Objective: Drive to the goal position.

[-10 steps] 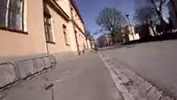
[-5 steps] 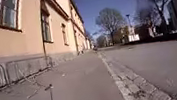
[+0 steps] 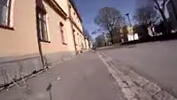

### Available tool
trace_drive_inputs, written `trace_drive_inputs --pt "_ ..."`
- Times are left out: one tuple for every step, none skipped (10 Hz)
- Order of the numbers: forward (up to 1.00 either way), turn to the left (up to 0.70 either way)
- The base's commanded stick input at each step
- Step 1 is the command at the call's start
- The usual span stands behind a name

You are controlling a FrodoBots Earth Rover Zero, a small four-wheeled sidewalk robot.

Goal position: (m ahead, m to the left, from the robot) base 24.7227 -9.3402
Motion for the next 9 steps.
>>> trace_drive_inputs --pt "0.85 0.00" --pt "0.85 0.00" --pt "0.85 0.00" --pt "0.85 0.00" --pt "0.85 0.00" --pt "0.85 0.00" --pt "0.85 0.00" --pt "0.85 0.00" --pt "0.85 0.00"
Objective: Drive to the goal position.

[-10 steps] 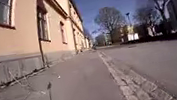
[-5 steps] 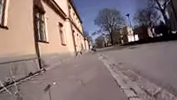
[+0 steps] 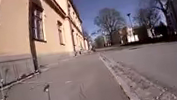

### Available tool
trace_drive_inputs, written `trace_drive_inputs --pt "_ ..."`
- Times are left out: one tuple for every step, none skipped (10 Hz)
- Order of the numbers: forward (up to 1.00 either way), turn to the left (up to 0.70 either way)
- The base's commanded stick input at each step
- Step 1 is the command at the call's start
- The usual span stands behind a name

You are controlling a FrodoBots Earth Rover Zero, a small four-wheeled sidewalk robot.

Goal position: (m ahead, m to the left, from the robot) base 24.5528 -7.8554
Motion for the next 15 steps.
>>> trace_drive_inputs --pt "0.85 0.00" --pt "0.85 0.00" --pt "0.85 0.00" --pt "0.85 -0.08" --pt "0.85 -0.27" --pt "0.85 -0.34" --pt "0.85 -0.34" --pt "0.85 -0.34" --pt "0.85 -0.34" --pt "0.85 -0.34" --pt "0.85 -0.34" --pt "0.85 -0.34" --pt "0.85 -0.34" --pt "0.85 -0.34" --pt "0.85 -0.34"
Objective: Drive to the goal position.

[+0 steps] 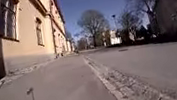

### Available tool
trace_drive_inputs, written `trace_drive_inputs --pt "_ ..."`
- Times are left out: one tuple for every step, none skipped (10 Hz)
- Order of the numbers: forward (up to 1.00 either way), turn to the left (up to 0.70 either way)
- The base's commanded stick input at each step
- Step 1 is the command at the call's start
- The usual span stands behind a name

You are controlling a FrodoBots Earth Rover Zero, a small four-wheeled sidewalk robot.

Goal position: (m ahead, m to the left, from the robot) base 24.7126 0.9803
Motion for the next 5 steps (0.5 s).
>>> trace_drive_inputs --pt "0.85 -0.34" --pt "0.85 -0.06" --pt "0.85 0.00" --pt "0.85 0.00" --pt "0.85 0.00"
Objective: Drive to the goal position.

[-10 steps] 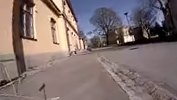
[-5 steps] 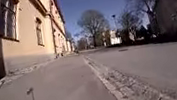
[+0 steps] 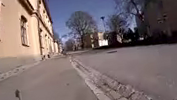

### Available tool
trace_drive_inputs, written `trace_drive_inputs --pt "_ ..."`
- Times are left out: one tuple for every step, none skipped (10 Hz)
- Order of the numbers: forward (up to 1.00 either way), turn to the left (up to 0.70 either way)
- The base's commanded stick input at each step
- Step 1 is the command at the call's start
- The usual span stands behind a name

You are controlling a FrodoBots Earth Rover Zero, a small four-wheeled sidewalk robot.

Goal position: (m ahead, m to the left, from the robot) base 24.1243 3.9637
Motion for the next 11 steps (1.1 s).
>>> trace_drive_inputs --pt "0.85 0.00" --pt "0.85 0.00" --pt "0.85 0.00" --pt "0.85 0.00" --pt "0.85 0.00" --pt "0.85 0.00" --pt "0.85 0.00" --pt "0.85 0.00" --pt "0.85 0.00" --pt "0.85 0.00" --pt "0.85 0.00"
